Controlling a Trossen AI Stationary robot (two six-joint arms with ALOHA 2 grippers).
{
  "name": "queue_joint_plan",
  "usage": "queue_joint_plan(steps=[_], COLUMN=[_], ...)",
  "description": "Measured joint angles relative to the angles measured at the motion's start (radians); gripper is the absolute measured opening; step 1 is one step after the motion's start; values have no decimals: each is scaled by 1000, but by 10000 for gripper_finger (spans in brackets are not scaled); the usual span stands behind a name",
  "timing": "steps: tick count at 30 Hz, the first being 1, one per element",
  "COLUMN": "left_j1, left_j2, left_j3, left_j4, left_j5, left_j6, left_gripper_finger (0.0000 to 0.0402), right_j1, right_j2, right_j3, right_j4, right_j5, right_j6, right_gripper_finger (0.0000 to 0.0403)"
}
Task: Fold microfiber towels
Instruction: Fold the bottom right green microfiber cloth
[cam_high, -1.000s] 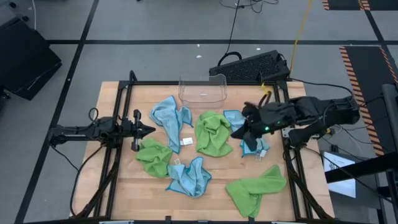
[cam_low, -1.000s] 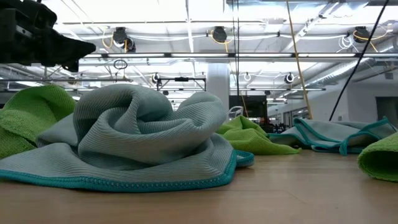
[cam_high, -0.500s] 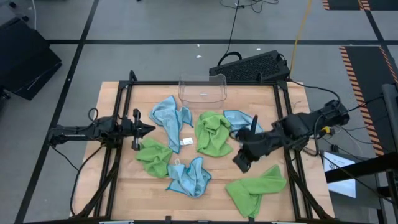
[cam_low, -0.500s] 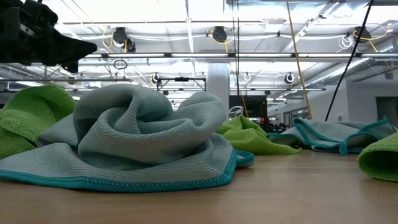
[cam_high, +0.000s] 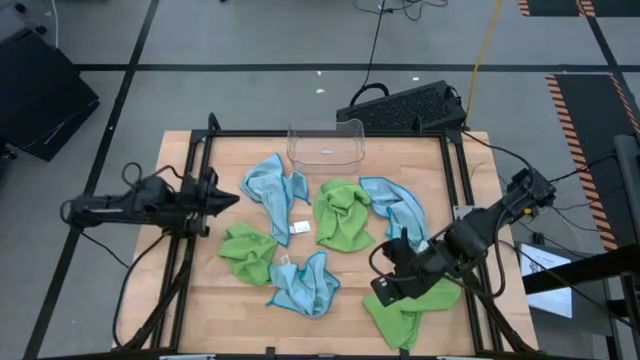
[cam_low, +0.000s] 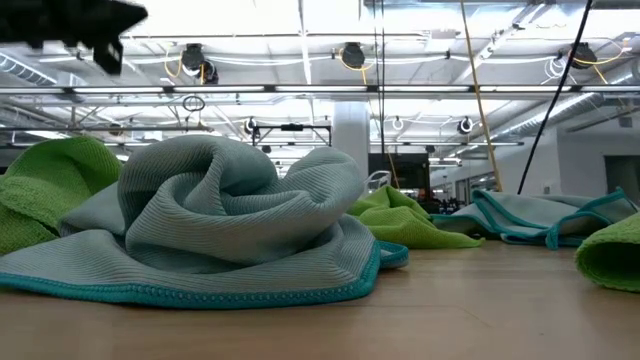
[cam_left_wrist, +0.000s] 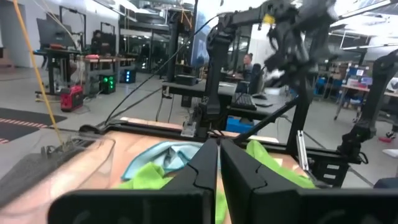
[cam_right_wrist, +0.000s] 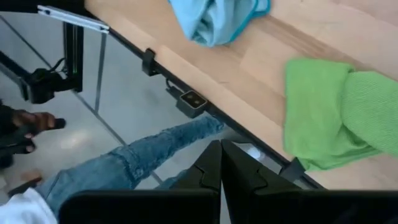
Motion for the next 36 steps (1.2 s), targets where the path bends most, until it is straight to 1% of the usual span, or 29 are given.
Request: queue_joint_plan(steps=[4,8,13,16,20,23,25,27,30,33,36], left_j1=[0,1,-5,-31,-69,-106,-140,-187,-273,-356,-420], left_j2=[116,242,403,492,598,665,700,740,799,857,922], left_j3=[170,331,500,576,614,622,624,624,624,625,625], left_j4=[-84,-133,-176,-218,-244,-240,-228,-207,-126,-30,47], left_j5=[-2,4,52,57,55,42,20,-10,-71,-156,-228], left_j6=[3,32,44,33,-56,-199,-309,-385,-408,-409,-412], left_gripper_finger=[21,21,21,21,21,21,21,21,21,21,21], right_j1=[13,32,75,109,151,192,221,252,288,318,340], right_j2=[0,-1,-1,-1,-1,2,6,17,47,102,175], right_j3=[-51,-124,-244,-328,-468,-574,-629,-663,-674,-661,-618], right_j4=[21,140,312,395,556,757,850,850,826,833,832], right_j5=[0,0,0,1,2,50,86,125,132,134,133], right_j6=[35,27,-12,-65,-75,-63,-25,54,113,124,102], right_gripper_finger=[0,7,32,54,89,117,135,149,162,164,165])
